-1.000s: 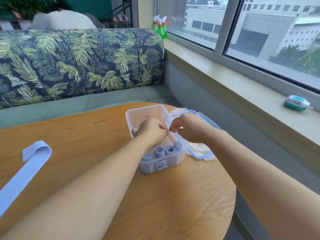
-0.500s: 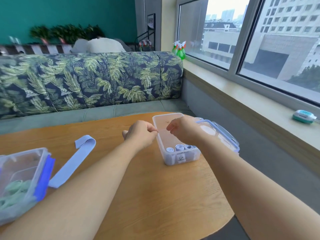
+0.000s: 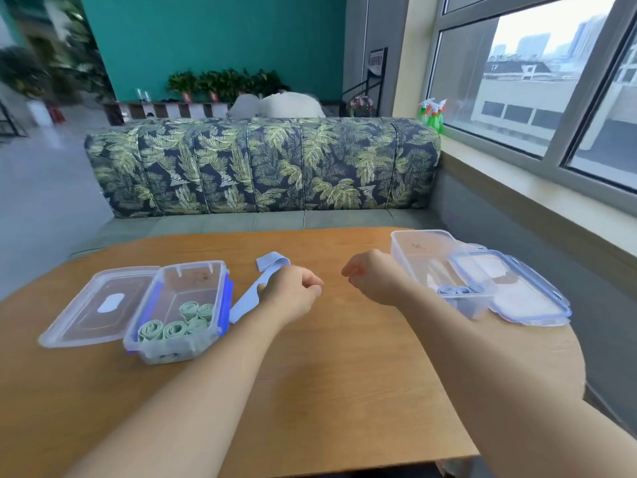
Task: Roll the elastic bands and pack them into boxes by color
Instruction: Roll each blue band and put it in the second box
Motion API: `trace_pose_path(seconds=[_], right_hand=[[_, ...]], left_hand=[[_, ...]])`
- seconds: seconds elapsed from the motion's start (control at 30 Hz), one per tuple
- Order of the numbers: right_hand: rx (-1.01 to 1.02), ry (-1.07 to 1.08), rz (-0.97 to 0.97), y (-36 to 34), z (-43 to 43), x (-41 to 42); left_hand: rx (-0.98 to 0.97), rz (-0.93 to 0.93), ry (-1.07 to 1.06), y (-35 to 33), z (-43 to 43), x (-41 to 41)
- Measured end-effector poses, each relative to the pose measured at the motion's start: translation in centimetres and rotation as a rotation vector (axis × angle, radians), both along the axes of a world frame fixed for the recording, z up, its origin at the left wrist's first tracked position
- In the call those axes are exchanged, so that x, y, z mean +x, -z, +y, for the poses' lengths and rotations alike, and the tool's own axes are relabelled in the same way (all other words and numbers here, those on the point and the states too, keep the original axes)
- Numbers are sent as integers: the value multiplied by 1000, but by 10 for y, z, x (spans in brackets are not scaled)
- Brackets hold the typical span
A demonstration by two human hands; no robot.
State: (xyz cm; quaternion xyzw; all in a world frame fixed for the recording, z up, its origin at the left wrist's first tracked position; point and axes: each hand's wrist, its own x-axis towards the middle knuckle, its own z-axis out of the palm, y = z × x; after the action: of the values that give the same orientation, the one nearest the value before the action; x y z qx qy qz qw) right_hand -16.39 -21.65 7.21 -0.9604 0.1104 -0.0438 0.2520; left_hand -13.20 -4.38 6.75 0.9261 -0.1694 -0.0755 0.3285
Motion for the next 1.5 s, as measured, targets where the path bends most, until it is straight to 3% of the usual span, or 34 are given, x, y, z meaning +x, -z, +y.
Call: trace_pose_path(seconds=[0.2,0.63,0.93,1.1,1.33,1.5], right_hand=[[31,-36,30,14,30,21],[261,-10,27,62,21,101],[214,-101,187,94,42,185],[598,-5,251,104,54,203],[1244,214,-136,55,17,157],[1343,207,-264,25,-1,105]], left_hand=[[-76,96,-57,26,27,11],[-34,191,-232,57,21,82],[21,225,-322,79,11,127],[-25,228,-343,84,11,130],[-151,204,-333,84,14,112],[-383,203,-263,67,-5,84]])
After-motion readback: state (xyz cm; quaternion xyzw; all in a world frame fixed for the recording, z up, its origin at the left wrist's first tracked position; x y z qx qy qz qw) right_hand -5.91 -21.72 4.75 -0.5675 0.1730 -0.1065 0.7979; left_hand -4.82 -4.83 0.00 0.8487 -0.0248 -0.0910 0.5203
